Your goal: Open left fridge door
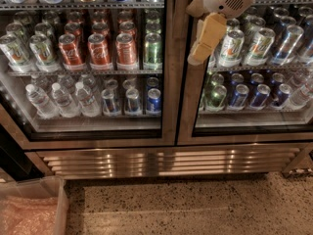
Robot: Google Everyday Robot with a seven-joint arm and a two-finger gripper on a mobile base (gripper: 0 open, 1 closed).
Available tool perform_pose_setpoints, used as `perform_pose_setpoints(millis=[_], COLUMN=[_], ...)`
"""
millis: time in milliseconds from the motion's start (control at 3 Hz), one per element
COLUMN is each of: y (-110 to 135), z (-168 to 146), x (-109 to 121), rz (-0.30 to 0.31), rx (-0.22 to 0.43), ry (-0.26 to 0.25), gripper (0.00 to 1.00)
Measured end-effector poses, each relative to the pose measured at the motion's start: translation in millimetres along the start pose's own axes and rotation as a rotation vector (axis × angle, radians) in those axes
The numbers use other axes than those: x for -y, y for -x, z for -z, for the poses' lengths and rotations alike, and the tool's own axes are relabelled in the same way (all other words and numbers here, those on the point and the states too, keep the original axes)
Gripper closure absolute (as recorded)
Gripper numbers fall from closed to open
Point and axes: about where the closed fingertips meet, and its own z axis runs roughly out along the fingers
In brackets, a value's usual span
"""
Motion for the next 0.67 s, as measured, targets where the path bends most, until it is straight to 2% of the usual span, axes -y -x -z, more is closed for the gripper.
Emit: perform_pose_setpoints(millis=[333, 667], y=[0.0, -3.9], z=[0.0, -11.8], x=[0.0, -3.3], rz=[0.0, -0.094], rx=[0.0, 0.09], ry=[0.0, 0.003], gripper=[0.0, 0.0])
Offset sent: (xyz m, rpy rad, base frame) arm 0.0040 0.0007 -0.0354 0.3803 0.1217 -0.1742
